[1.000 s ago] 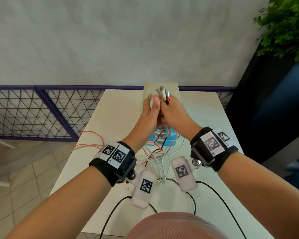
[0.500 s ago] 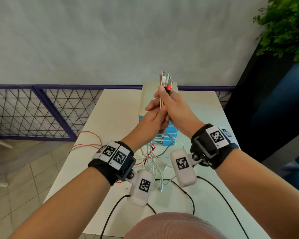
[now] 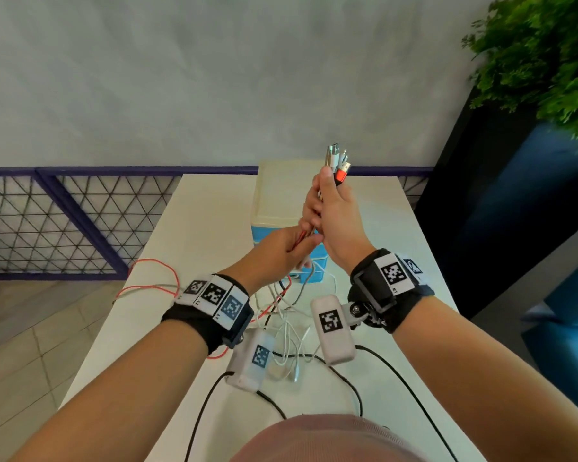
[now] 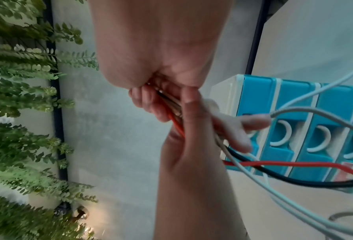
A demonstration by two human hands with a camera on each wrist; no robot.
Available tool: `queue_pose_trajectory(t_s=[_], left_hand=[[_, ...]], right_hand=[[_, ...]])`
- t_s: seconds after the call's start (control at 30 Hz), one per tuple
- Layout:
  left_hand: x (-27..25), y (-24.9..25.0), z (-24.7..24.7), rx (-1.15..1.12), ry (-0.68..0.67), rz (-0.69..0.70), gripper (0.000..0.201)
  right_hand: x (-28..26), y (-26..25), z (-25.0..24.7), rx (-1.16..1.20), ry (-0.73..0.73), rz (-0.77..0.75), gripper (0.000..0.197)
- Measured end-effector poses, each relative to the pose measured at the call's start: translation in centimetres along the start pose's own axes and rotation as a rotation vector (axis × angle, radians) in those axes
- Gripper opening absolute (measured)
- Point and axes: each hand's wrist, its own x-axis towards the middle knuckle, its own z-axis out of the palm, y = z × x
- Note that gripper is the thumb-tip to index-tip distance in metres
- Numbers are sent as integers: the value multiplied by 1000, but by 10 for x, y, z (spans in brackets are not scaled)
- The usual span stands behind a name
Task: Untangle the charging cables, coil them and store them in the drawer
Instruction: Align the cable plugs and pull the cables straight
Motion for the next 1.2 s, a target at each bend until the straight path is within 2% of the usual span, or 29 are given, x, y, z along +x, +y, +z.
queue_pose_trajectory(t_s=[0.1,0.2,0.27,0.37,0.5,0.6,0.8,0.87,0.9,0.93,0.97,1.03,1.13,1.2], left_hand=[[4,-12,7,151,-30,94,33],[5,-26,14,213,-60,70,32],[0,-39,15,290,-77,-8,31],[-13,-56,12,350,-58,-110,16],[-26,-75,13,393,-164,-229,27],[-37,-88,12,433,-213,-345,11],[-56,-105,-4,390,-244,-578,49],[-63,-96,-9,447,-296,-711,48],[-69,-94,-11,506,-334,-760,40],[-74,-96,-13,545,-385,-775,32],[-78,-100,-15,556,-426,-782,33],[-80,-115,-20,529,-380,-807,41],[-72,-125,-34,444,-153,-800,35],[-66,-126,-45,415,-73,-776,30]], right_hand=[[1,-1,-6,-34,5,4,37],[-2,-1,-10,-80,6,0,36],[-2,-6,-13,-73,13,-6,36],[-1,-17,-18,-38,12,-13,37],[-5,-22,-11,-44,-22,-24,35],[-6,-32,-6,-17,-42,-39,35],[-7,-52,6,100,-53,-45,37],[-7,-61,6,123,-53,-56,37],[-7,-67,5,138,-52,-65,37],[-7,-73,3,154,-54,-75,37],[-6,-78,0,162,-59,-83,37],[-7,-86,-5,134,-75,-83,36],[-10,-86,-9,39,-97,-68,36],[-11,-84,-9,9,-97,-61,36]])
